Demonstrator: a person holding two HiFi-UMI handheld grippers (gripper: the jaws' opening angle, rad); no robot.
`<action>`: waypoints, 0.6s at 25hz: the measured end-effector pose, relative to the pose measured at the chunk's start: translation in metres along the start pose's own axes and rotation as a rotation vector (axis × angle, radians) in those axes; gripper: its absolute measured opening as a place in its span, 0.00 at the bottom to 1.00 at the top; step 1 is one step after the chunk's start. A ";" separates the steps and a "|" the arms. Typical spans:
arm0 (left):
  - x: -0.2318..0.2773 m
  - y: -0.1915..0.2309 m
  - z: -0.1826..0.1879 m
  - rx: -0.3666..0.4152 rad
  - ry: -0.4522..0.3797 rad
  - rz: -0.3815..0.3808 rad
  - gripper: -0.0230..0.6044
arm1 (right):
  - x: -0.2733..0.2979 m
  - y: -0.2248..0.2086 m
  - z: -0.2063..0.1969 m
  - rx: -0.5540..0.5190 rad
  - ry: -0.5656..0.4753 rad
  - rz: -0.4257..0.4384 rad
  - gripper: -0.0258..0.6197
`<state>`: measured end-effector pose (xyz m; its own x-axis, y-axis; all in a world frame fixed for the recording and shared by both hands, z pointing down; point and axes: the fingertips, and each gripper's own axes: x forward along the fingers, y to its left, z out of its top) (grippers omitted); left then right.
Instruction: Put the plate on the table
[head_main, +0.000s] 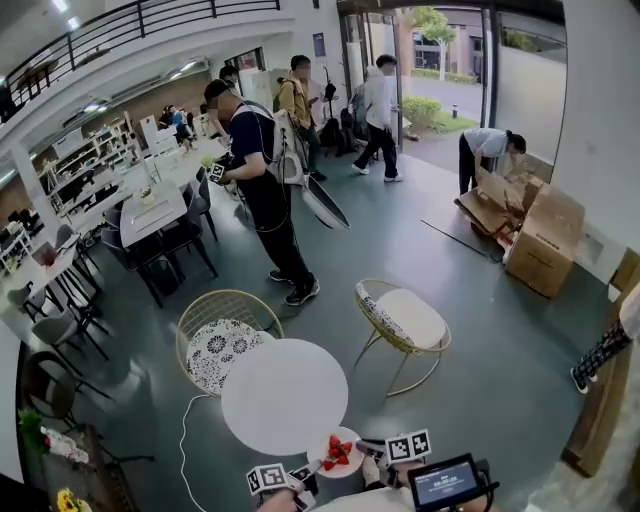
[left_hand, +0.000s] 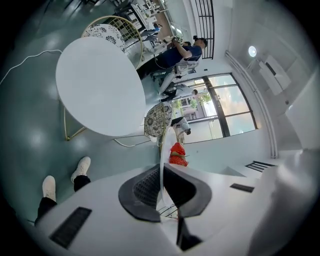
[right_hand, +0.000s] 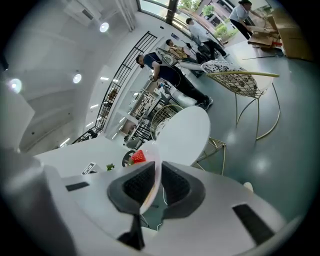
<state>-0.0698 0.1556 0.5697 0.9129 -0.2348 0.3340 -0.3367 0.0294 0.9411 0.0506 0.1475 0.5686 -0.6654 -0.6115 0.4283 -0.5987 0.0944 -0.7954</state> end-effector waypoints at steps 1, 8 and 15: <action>0.007 -0.003 0.007 -0.006 -0.011 0.001 0.06 | 0.002 -0.003 0.011 -0.003 0.003 0.011 0.11; 0.061 -0.007 0.053 -0.032 -0.081 0.030 0.06 | 0.018 -0.042 0.075 -0.004 0.036 0.022 0.11; 0.086 -0.003 0.085 -0.024 -0.139 0.099 0.06 | 0.039 -0.067 0.105 -0.003 0.103 0.042 0.11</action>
<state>-0.0097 0.0532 0.5909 0.8340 -0.3620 0.4164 -0.4164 0.0820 0.9055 0.1117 0.0348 0.5939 -0.7320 -0.5230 0.4366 -0.5706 0.1203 -0.8124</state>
